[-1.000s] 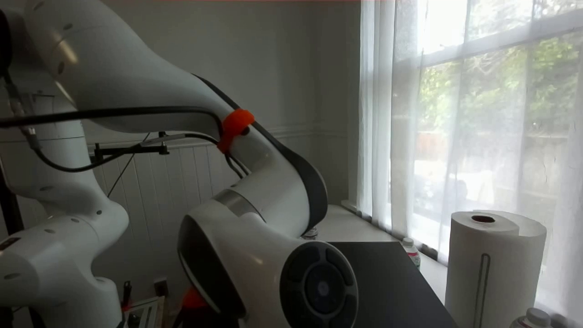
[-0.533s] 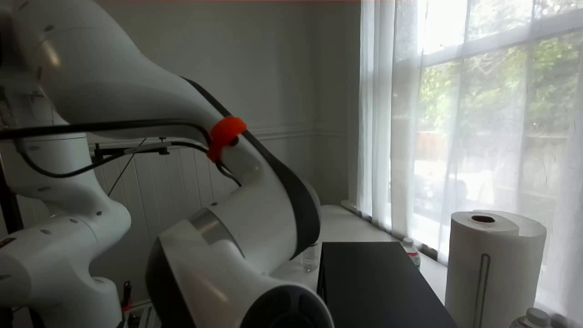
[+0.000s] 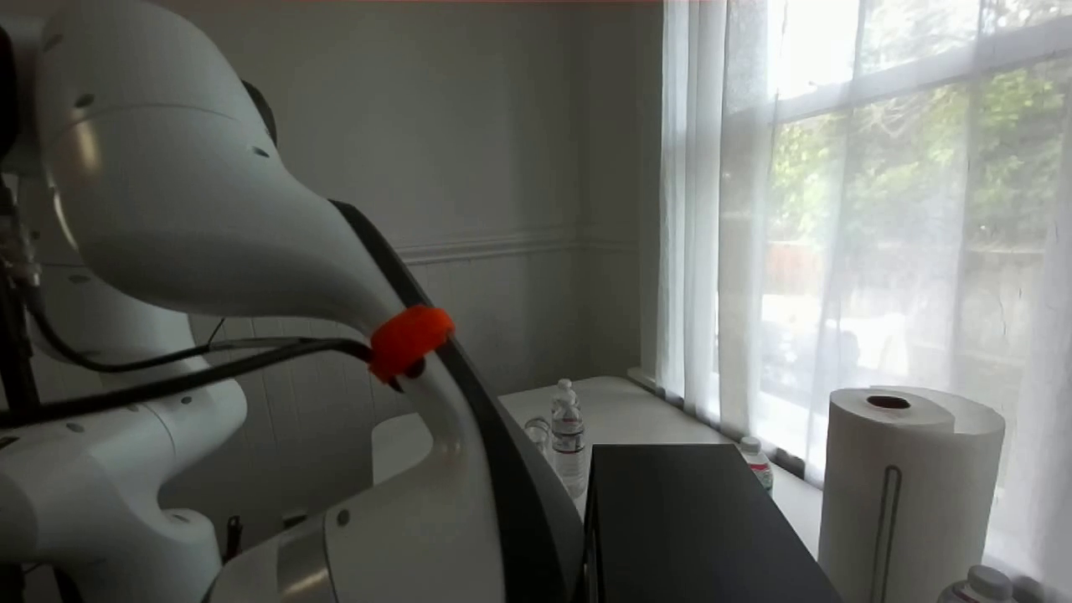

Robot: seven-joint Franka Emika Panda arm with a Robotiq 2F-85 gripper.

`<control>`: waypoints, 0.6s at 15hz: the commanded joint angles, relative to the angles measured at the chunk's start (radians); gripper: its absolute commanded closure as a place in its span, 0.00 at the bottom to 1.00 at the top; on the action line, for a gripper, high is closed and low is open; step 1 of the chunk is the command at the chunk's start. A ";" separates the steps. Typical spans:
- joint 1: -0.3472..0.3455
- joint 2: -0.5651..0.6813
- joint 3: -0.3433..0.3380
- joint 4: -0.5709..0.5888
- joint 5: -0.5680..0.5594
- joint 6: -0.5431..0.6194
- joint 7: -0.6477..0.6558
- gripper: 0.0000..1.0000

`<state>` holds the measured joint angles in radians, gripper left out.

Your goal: Close the microwave door

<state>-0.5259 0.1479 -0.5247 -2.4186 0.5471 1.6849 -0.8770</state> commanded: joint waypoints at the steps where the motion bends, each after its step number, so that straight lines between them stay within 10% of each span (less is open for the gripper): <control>1: -0.037 0.082 0.025 0.004 0.065 -0.019 -0.062 0.00; 9: -0.072 0.192 0.083 0.031 0.080 -0.052 -0.116 0.00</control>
<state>-0.5591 0.3040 -0.4703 -2.4148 0.5963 1.6771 -0.9580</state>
